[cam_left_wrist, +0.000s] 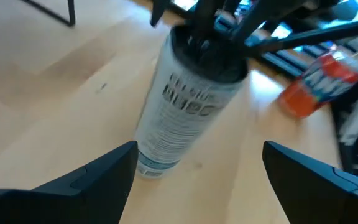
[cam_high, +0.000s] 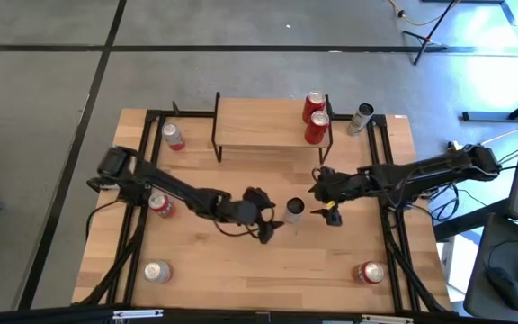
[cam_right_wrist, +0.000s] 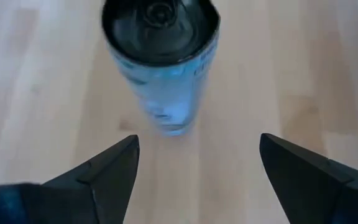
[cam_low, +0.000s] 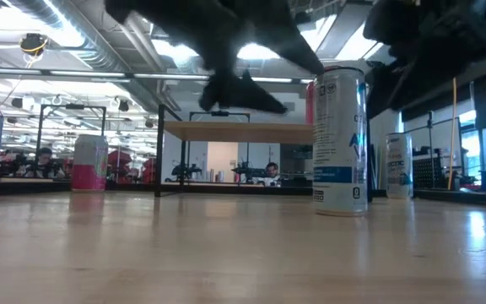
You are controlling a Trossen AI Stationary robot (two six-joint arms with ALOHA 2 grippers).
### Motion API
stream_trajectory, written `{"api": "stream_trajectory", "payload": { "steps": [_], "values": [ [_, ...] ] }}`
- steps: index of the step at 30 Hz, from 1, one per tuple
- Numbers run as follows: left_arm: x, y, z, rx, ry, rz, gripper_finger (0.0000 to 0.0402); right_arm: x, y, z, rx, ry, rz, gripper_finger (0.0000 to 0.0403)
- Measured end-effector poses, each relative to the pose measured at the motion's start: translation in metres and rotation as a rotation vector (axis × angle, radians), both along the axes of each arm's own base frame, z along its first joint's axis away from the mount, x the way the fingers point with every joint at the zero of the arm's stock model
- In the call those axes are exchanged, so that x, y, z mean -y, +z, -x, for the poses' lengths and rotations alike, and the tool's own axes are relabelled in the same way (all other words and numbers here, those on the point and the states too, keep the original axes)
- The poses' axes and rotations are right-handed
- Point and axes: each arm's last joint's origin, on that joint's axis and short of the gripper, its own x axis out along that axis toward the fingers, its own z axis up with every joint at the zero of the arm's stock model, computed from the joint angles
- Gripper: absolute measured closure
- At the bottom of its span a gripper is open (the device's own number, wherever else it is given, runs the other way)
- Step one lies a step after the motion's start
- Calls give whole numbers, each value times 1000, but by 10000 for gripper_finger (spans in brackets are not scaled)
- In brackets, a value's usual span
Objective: Place canned beverage on shelf
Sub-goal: Put the bottom white and blue soda can on the shelf
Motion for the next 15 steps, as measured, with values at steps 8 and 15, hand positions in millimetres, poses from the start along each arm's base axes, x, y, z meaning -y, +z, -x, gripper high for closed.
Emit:
{"api": "stream_trajectory", "payload": {
  "steps": [8,15],
  "values": [
    [-10,-30,-12,-51,100,56,63,1,-20,-19,33,-71,123,84],
    [-22,-29,-13,-52,137,51,63,-1,-25,-22,16,-41,81,84]
  ]
}}
